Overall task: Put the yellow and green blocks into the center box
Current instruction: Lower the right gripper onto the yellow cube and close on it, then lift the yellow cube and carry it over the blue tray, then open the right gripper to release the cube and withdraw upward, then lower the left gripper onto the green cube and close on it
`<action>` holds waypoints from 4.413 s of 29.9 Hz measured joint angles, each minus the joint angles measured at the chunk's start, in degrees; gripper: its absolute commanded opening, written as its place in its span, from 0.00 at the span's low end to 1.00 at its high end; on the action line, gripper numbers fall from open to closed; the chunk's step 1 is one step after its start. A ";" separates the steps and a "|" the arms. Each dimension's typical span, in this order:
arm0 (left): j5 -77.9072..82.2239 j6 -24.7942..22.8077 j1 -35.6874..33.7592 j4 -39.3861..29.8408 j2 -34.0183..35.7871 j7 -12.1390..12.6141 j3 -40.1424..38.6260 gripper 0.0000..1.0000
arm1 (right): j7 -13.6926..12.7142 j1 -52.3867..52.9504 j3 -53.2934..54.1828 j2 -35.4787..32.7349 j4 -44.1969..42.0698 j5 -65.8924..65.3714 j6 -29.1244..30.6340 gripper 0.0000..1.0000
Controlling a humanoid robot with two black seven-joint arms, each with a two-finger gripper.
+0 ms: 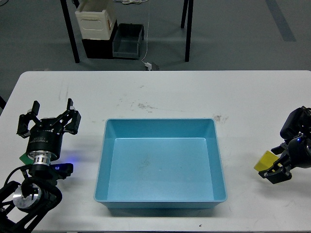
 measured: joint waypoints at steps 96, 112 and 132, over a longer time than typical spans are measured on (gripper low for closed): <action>159.37 0.01 -21.67 -4.13 44.54 0.00 16.63 1.00 | -9.39 -62.44 84.52 29.82 14.59 41.80 -13.56 1.00; 159.94 0.05 -24.37 6.05 38.07 0.02 21.17 1.00 | -9.02 -65.84 84.69 29.84 14.63 41.90 -16.12 0.99; 159.89 0.01 -26.28 10.81 37.81 -0.01 26.15 1.00 | -9.00 -66.72 84.47 30.40 14.69 41.91 -17.27 1.00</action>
